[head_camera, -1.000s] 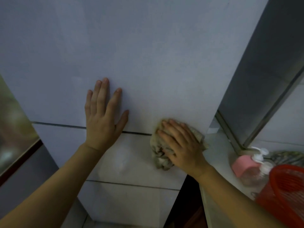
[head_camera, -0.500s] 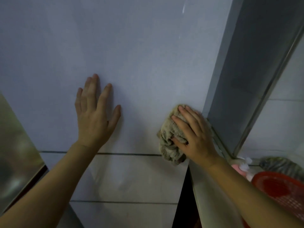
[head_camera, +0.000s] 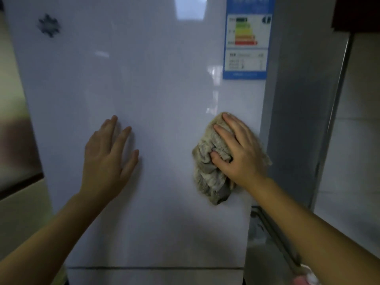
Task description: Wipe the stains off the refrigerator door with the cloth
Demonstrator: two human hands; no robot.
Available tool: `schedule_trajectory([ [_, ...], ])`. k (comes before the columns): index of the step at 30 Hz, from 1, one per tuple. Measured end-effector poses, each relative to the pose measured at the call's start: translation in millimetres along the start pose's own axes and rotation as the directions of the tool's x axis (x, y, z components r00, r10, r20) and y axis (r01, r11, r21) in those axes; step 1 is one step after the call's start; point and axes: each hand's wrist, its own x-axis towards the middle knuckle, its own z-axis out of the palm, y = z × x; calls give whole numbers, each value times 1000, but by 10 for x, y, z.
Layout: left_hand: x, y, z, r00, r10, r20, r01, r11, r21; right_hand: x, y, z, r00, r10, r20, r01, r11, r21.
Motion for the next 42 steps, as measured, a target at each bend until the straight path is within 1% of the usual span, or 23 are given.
schedule_trajectory([
  [4, 336, -332, -204, 999, 31, -13, -30, 999, 31, 650, -67, -56, 988, 113, -102, -114, 993, -6],
  [7, 549, -548, -296, 998, 28, -52, -25, 999, 44, 1063, -131, -63, 974, 165, -157, -168, 986, -7],
  [11, 702, -739, -328, 998, 19, -61, -17, 999, 40, 1383, -248, -7, 973, 154, -171, -158, 987, -9],
  [15, 732, -907, -304, 996, 55, -68, -53, 998, 30, 1583, -380, 33, 971, 138, -197, -138, 990, 15],
  [19, 736, -974, -218, 992, 63, -109, -63, 998, 4, 1736, -486, 125, 961, 129, -244, -125, 992, 31],
  [22, 701, -1017, -144, 986, 68, -154, -69, 998, -1, 1737, -535, 199, 962, 131, -241, -138, 990, -9],
  [24, 675, -1056, -109, 982, 75, -174, -75, 997, 7, 1720, -553, 224, 972, 89, -216, -104, 993, -62],
  [28, 643, -1169, -81, 982, 80, -170, -76, 997, 29, 1758, -520, 249, 988, -88, -125, 64, 981, -181],
  [30, 632, -1218, -78, 981, 80, -175, -75, 997, 35, 1831, -486, 227, 985, -120, -122, 93, 974, -206],
  [33, 628, -1259, -73, 978, 90, -189, -83, 996, 46, 1993, -509, 215, 981, -82, -175, 50, 982, -183],
  [36, 623, -1279, -58, 971, 108, -213, -93, 993, 77, 2186, -636, 299, 968, 20, -250, -50, 992, -114],
  [38, 623, -1288, -41, 969, 112, -220, -95, 992, 84, 2251, -747, 393, 966, 54, -254, -73, 995, -64],
  [39, 627, -1292, -36, 970, 111, -218, -95, 992, 83, 2255, -810, 442, 974, 19, -226, -35, 997, -69],
  [40, 628, -1300, -30, 970, 110, -215, -94, 992, 82, 2234, -869, 497, 983, -63, -175, 46, 994, -100],
  [41, 632, -1304, -28, 971, 110, -214, -95, 992, 83, 2196, -919, 558, 978, -181, -106, 165, 977, -138],
  [42, 631, -1312, -28, 970, 113, -217, -96, 992, 85, 2152, -957, 615, 951, -309, -32, 300, 940, -163],
])
